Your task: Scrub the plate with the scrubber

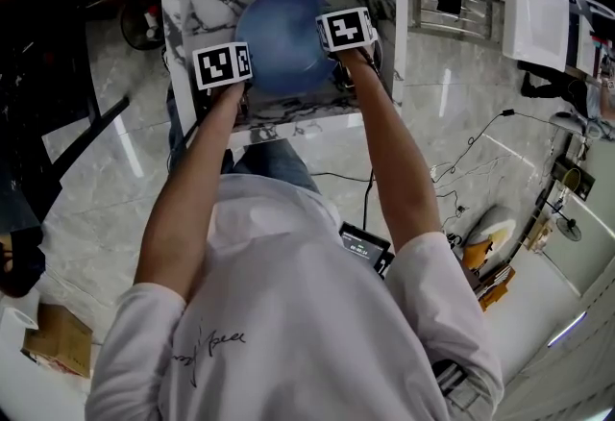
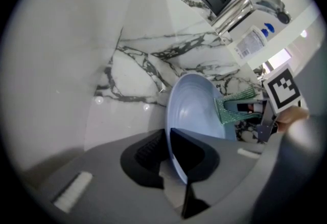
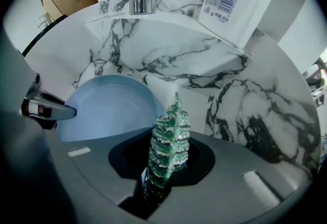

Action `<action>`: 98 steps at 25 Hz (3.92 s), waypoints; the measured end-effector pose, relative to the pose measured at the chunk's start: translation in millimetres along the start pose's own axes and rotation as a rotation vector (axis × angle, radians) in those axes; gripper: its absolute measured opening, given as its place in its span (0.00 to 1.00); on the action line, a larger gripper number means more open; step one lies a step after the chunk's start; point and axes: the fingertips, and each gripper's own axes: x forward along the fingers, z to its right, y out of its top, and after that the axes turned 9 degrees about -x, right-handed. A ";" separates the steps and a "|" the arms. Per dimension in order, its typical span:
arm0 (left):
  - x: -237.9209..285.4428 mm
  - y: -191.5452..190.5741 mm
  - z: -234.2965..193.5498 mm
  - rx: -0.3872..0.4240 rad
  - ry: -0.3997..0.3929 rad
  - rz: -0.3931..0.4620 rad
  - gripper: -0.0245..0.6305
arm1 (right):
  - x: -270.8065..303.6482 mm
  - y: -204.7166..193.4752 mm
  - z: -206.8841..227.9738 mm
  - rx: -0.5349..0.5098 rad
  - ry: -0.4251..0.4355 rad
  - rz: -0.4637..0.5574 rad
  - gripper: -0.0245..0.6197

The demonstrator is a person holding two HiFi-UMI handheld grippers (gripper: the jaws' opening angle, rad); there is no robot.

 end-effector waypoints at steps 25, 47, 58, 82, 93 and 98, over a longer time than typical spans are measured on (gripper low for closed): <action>-0.7 3.5 2.2 -0.040 -0.018 0.026 0.17 | -6.4 -54.1 -19.6 0.049 0.110 -0.199 0.13; -1.3 3.9 0.4 -0.064 -0.024 0.040 0.17 | -16.4 -74.8 -68.2 0.086 0.320 -0.250 0.13; -2.0 4.8 1.2 -0.079 -0.037 0.049 0.17 | -19.2 -73.8 -107.4 0.137 0.489 -0.262 0.13; -1.0 3.1 -2.1 -0.087 -0.028 0.042 0.17 | -16.4 -50.8 -164.2 0.162 0.696 -0.256 0.13; -1.1 2.1 -5.4 -0.090 -0.019 0.032 0.17 | -15.9 -37.0 -189.2 0.155 0.756 -0.249 0.13; -1.9 0.9 -6.5 -0.095 -0.016 0.033 0.18 | -15.0 -31.4 -198.0 0.142 0.769 -0.250 0.14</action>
